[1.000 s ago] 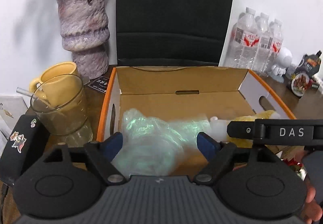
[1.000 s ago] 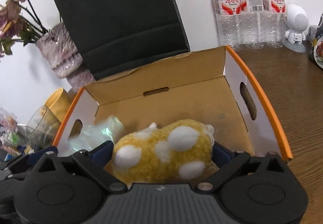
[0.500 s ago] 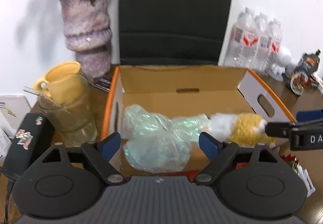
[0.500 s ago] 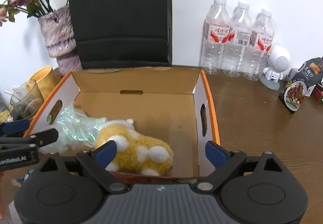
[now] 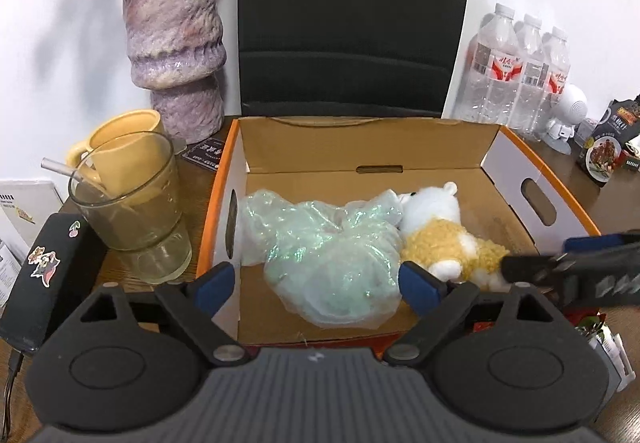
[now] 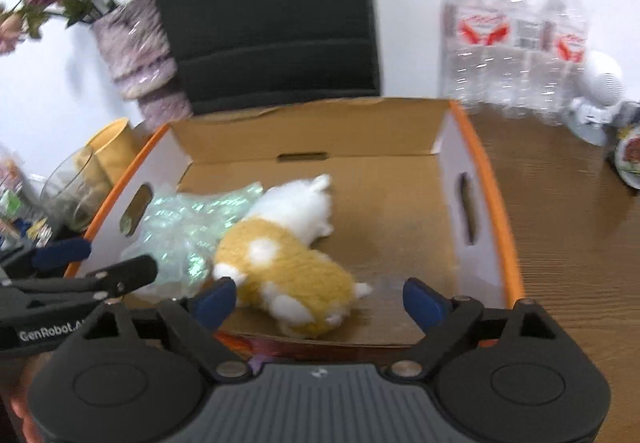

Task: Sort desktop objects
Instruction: 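Carry the bag with the left tool while the right tool carries the alpaca into the cardboard box, then open both tools and withdraw them from the box back over the table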

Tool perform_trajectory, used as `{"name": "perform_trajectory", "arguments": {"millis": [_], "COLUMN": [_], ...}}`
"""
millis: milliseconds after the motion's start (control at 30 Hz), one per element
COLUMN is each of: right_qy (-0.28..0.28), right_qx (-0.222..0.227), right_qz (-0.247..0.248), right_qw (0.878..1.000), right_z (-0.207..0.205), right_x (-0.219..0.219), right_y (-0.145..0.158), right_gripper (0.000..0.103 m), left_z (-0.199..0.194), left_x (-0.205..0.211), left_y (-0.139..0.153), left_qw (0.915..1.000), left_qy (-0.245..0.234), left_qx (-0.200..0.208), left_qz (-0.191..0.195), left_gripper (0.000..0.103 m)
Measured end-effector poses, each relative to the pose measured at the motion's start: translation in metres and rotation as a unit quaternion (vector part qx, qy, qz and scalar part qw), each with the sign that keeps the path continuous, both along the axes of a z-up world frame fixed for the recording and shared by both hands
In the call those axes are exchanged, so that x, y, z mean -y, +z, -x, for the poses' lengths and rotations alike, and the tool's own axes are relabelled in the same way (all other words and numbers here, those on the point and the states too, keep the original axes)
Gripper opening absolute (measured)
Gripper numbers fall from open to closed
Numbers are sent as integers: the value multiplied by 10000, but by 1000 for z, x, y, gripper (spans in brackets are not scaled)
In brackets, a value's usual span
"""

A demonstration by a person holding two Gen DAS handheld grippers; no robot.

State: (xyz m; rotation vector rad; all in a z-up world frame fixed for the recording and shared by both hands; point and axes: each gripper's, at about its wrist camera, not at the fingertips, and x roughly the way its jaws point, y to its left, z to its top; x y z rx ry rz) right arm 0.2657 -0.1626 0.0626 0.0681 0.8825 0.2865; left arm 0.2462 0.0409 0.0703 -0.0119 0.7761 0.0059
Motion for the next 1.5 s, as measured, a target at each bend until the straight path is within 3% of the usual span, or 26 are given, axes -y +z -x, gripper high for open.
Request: {"name": "perform_trajectory", "arguments": {"millis": [167,567,700,900,1100,1200,1333,1500], "right_qy": [-186,-222,-258,-168,-459,-314,-126,-189], "right_qx": [-121,-258,-8,855,1373,1376,1261,1080], "right_qz": [134,347,288,84,-248,-224,78,440], "right_qw": [9997,9988,9993,9962,9892,9897,9919,9930], "right_z": [1,3,20,103,194,237,271,288], "right_x": [12,6,6,17,37,40,31,26], "right_y": [3,-3,16,51,11,-17,-48,-71], "right_gripper": [92,97,97,98,103,103,103,103], "left_z": [-3,-2,40,114,216,250,271,283], "left_x": [0,3,10,19,18,21,27,29], "left_y": [-3,-4,26,62,16,-17,-48,-57], "left_qw": [9999,9997,9994,9933,9898,9919,9953,9954], "left_qy": [81,85,-4,-105,13,34,71,-56], "left_qx": [-88,-227,329,1130,1428,1256,949,955], "left_qz": [-11,22,-79,-199,15,172,180,-3], "left_gripper": [101,103,103,103,103,103,103,103]}}
